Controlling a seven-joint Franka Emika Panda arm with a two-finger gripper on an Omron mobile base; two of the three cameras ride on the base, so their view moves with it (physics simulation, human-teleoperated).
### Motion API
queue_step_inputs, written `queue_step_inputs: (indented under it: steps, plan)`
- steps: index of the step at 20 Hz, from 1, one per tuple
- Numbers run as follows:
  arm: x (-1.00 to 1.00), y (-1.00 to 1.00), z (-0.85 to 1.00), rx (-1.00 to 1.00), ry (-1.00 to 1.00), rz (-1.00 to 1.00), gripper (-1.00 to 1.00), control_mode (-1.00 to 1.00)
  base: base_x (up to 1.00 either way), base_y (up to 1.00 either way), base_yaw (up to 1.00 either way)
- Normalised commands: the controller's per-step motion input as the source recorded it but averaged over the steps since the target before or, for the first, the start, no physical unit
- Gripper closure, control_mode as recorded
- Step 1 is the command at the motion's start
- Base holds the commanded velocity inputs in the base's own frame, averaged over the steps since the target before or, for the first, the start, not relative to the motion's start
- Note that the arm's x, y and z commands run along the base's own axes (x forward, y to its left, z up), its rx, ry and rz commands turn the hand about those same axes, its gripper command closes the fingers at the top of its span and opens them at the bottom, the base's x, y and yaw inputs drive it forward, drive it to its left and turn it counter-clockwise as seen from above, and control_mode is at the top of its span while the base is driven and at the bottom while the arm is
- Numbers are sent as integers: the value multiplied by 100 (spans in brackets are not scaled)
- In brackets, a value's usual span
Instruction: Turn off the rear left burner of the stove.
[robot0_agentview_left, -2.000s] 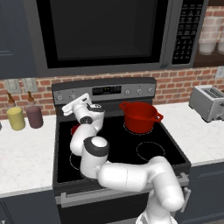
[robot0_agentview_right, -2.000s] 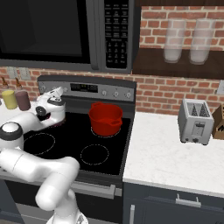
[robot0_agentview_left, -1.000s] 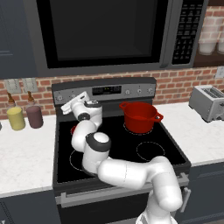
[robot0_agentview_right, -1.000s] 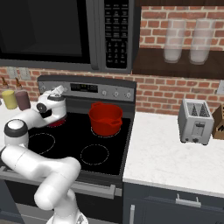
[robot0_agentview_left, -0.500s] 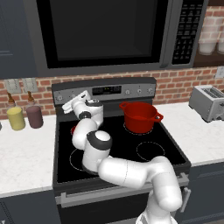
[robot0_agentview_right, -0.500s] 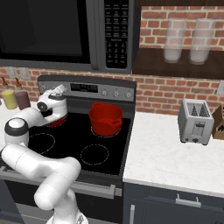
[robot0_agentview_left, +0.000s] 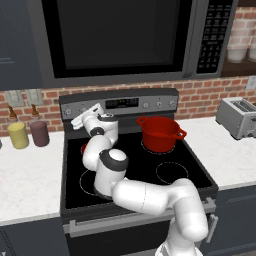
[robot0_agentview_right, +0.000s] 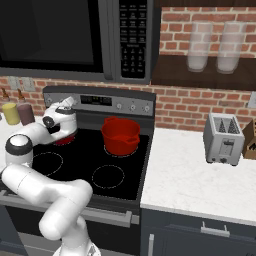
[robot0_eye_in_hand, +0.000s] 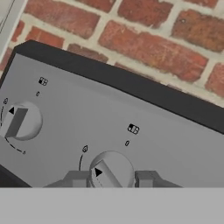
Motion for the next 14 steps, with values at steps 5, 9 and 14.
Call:
queue_step_inputs:
  steps: [5,9,14]
  plan:
    - [0,0,0,0,0,-1,100,-100,0,0,0]
    - [10,3,0,2,6,-11,100,-100,0,0,0]
    - [12,0,0,6,11,-20,100,-100,0,0,0]
